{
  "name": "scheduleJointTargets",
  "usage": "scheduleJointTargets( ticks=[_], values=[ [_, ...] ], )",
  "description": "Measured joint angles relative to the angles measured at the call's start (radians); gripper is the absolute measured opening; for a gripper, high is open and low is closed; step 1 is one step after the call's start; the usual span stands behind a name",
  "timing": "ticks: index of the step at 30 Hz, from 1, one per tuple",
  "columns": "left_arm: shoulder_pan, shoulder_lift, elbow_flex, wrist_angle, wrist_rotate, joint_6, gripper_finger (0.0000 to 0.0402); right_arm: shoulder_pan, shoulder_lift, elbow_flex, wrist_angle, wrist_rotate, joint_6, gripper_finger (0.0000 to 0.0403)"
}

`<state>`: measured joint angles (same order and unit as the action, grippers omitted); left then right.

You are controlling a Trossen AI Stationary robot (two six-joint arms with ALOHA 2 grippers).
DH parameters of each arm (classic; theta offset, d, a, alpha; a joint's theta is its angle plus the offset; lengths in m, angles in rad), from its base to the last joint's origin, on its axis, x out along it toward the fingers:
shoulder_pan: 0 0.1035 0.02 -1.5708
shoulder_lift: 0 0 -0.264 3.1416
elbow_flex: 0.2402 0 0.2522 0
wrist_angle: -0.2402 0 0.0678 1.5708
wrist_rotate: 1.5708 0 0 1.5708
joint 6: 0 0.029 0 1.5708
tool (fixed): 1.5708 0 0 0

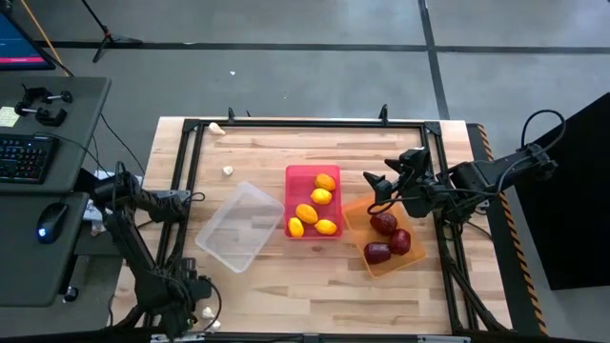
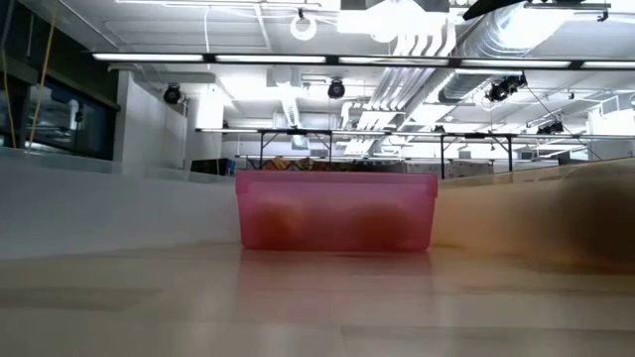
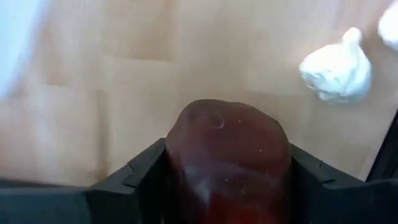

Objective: Sort produce into baskets
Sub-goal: Put the red apple into the orange bin

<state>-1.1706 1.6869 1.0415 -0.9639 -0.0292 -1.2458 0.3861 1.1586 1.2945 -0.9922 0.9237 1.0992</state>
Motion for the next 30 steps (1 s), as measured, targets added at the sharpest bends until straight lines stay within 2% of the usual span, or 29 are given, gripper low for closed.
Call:
scheduleJointTargets(
  ticks=[4, 7, 9, 12, 13, 15, 16, 18, 22, 27, 30],
  values=[
    [0.078, -0.155, 0.010, -0.090, -0.098, 0.001, 0.0206, 0.000, 0.000, 0.000, 0.000, 0.000, 0.000, 0.0381],
    [0.161, -0.312, 0.048, -0.128, -0.268, 0.049, 0.0206, 0.000, 0.000, 0.000, 0.002, 0.000, 0.000, 0.0381],
    [0.241, -0.402, 0.078, -0.115, -0.436, 0.102, 0.0209, 0.000, 0.000, 0.000, 0.002, 0.000, 0.000, 0.0381],
    [0.395, -0.477, 0.100, -0.057, -0.693, 0.277, 0.0231, 0.000, 0.000, 0.000, 0.003, 0.001, 0.000, 0.0381],
    [0.457, -0.487, 0.100, -0.011, -0.744, 0.365, 0.0235, 0.000, 0.000, 0.000, 0.005, 0.005, 0.000, 0.0381],
    [0.596, -0.478, 0.100, 0.092, -0.783, 0.554, 0.0237, 0.000, 0.000, 0.000, 0.016, 0.019, 0.000, 0.0381],
    [0.662, -0.457, 0.100, 0.164, -0.778, 0.646, 0.0237, 0.000, 0.000, 0.000, 0.020, 0.027, 0.000, 0.0381],
    [0.788, -0.392, 0.100, 0.342, -0.703, 0.823, 0.0236, 0.000, 0.000, 0.000, 0.027, 0.039, -0.005, 0.0381],
    [0.939, -0.198, 0.099, 0.743, -0.438, 1.084, 0.0236, 0.000, 0.000, 0.000, 0.039, 0.072, -0.004, 0.0381],
    [1.018, 0.098, 0.140, 1.240, -0.238, 1.160, 0.0237, 0.000, 0.000, 0.000, 0.081, 0.089, -0.038, 0.0381],
    [1.039, 0.236, 0.269, 1.299, -0.193, 1.170, 0.0237, 0.000, 0.000, 0.000, 0.103, 0.090, -0.051, 0.0381]
  ],
)
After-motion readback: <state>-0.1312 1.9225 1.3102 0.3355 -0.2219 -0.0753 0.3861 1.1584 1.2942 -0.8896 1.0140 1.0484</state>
